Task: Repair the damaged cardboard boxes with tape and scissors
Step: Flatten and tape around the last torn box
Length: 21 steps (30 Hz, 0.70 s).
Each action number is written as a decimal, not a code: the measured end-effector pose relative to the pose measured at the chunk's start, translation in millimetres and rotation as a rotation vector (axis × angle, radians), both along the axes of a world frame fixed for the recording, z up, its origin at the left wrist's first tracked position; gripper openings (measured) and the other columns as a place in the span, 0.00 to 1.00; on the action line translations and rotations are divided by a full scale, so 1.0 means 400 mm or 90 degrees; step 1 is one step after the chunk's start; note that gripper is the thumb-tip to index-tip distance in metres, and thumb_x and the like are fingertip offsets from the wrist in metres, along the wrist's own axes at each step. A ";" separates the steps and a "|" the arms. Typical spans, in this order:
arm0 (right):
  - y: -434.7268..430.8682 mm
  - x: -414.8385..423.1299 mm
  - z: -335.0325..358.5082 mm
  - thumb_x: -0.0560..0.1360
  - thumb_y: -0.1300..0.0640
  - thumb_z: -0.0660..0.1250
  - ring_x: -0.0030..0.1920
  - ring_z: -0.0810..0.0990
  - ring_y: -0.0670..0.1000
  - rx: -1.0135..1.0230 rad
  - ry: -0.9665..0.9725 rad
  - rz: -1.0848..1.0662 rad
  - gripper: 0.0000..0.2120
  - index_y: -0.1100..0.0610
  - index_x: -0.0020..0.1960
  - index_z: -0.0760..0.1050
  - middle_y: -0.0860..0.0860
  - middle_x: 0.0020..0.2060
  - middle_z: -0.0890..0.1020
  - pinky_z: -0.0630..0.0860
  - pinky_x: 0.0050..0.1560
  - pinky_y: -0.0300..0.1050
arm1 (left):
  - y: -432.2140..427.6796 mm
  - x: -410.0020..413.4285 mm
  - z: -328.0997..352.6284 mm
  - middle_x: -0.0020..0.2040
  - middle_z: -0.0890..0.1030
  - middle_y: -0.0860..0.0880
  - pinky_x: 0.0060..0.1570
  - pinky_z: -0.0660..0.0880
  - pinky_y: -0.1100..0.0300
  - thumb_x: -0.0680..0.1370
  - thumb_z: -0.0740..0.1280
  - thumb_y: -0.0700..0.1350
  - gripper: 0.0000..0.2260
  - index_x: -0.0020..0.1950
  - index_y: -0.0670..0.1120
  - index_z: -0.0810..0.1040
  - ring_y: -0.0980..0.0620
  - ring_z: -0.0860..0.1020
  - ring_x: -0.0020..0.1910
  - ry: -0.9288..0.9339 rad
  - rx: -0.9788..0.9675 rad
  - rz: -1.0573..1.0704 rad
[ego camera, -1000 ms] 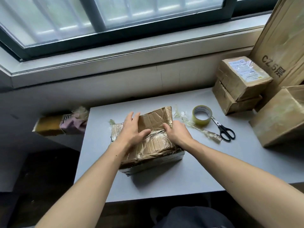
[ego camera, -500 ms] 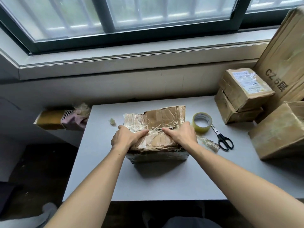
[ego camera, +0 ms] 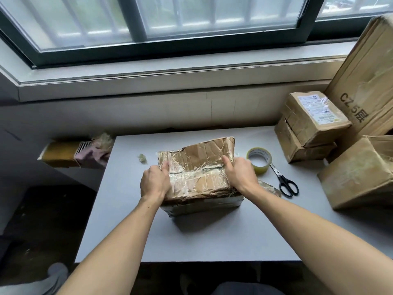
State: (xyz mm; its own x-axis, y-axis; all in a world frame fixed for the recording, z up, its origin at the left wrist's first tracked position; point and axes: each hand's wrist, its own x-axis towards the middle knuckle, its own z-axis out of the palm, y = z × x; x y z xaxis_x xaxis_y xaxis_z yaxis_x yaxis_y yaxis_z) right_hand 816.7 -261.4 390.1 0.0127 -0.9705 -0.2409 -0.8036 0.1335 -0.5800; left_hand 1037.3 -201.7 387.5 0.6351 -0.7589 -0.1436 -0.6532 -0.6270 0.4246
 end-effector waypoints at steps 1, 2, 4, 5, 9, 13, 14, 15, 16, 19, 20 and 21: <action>-0.005 0.003 0.004 0.83 0.42 0.56 0.47 0.80 0.63 0.006 0.024 0.009 0.27 0.65 0.48 0.77 0.66 0.49 0.83 0.69 0.42 0.48 | 0.004 0.000 0.003 0.51 0.81 0.34 0.47 0.74 0.49 0.84 0.54 0.57 0.27 0.50 0.35 0.79 0.34 0.79 0.50 0.008 -0.001 0.006; -0.009 0.010 0.008 0.83 0.39 0.56 0.52 0.80 0.64 0.017 0.062 0.017 0.28 0.66 0.54 0.76 0.65 0.53 0.82 0.70 0.44 0.49 | 0.008 -0.001 0.008 0.52 0.81 0.34 0.47 0.73 0.50 0.84 0.52 0.57 0.27 0.51 0.35 0.79 0.34 0.78 0.51 0.015 0.009 0.011; -0.006 0.039 0.014 0.75 0.30 0.62 0.60 0.79 0.62 0.035 0.136 0.017 0.38 0.65 0.65 0.68 0.61 0.59 0.79 0.73 0.48 0.51 | 0.012 -0.010 0.016 0.55 0.81 0.35 0.49 0.73 0.50 0.83 0.54 0.60 0.28 0.56 0.36 0.77 0.35 0.78 0.54 0.028 0.046 0.009; -0.001 0.056 0.013 0.70 0.26 0.65 0.62 0.78 0.61 0.035 0.158 0.008 0.46 0.64 0.67 0.64 0.59 0.61 0.77 0.74 0.51 0.51 | 0.013 -0.019 0.017 0.57 0.80 0.36 0.50 0.73 0.51 0.80 0.58 0.65 0.31 0.60 0.36 0.75 0.36 0.78 0.56 0.035 0.068 0.002; 0.017 0.101 -0.002 0.58 0.20 0.67 0.59 0.79 0.58 -0.028 0.244 -0.018 0.57 0.66 0.66 0.63 0.58 0.60 0.74 0.77 0.52 0.51 | 0.006 -0.061 0.023 0.64 0.75 0.39 0.56 0.74 0.50 0.62 0.63 0.79 0.54 0.68 0.36 0.64 0.39 0.76 0.63 -0.036 0.146 -0.015; 0.014 0.106 -0.009 0.59 0.22 0.69 0.57 0.81 0.58 -0.024 0.247 -0.020 0.57 0.66 0.68 0.62 0.57 0.60 0.74 0.78 0.51 0.50 | -0.017 -0.076 0.018 0.63 0.74 0.40 0.57 0.73 0.49 0.53 0.58 0.85 0.63 0.68 0.34 0.63 0.41 0.76 0.62 -0.094 0.181 -0.025; 0.015 0.107 -0.011 0.60 0.23 0.70 0.57 0.81 0.58 -0.025 0.244 -0.017 0.56 0.66 0.67 0.62 0.58 0.60 0.74 0.78 0.51 0.50 | -0.020 -0.078 0.016 0.63 0.74 0.40 0.56 0.73 0.49 0.52 0.57 0.85 0.65 0.69 0.34 0.63 0.42 0.76 0.62 -0.102 0.190 -0.026; 0.017 0.108 -0.012 0.61 0.24 0.71 0.57 0.81 0.58 -0.029 0.238 -0.017 0.54 0.65 0.67 0.62 0.57 0.60 0.75 0.78 0.51 0.50 | -0.023 -0.079 0.014 0.63 0.73 0.40 0.56 0.73 0.49 0.51 0.57 0.85 0.65 0.69 0.34 0.62 0.42 0.76 0.62 -0.109 0.199 -0.030; 0.020 0.108 -0.014 0.62 0.26 0.71 0.57 0.81 0.58 -0.037 0.231 -0.017 0.51 0.64 0.66 0.62 0.57 0.60 0.75 0.78 0.50 0.50 | -0.026 -0.080 0.013 0.64 0.73 0.40 0.56 0.73 0.49 0.51 0.57 0.85 0.65 0.69 0.34 0.62 0.43 0.75 0.62 -0.113 0.207 -0.033; 0.021 0.098 -0.016 0.68 0.31 0.71 0.58 0.81 0.60 -0.047 0.192 -0.005 0.42 0.62 0.64 0.63 0.57 0.60 0.75 0.77 0.51 0.51 | -0.030 -0.091 0.008 0.64 0.73 0.40 0.55 0.74 0.50 0.54 0.62 0.83 0.62 0.68 0.34 0.62 0.43 0.75 0.62 -0.123 0.208 -0.027; 0.020 0.092 -0.016 0.70 0.33 0.71 0.59 0.80 0.60 -0.051 0.179 0.002 0.39 0.62 0.64 0.63 0.57 0.60 0.75 0.76 0.51 0.52 | -0.031 -0.093 0.007 0.63 0.73 0.40 0.54 0.74 0.50 0.56 0.64 0.81 0.59 0.68 0.35 0.62 0.43 0.76 0.62 -0.125 0.199 -0.024; 0.018 0.084 -0.017 0.73 0.35 0.70 0.59 0.80 0.61 -0.057 0.169 0.010 0.35 0.62 0.63 0.63 0.58 0.61 0.75 0.76 0.51 0.52 | -0.031 -0.094 0.006 0.63 0.73 0.40 0.54 0.75 0.50 0.57 0.66 0.80 0.57 0.67 0.35 0.63 0.43 0.76 0.61 -0.125 0.189 -0.024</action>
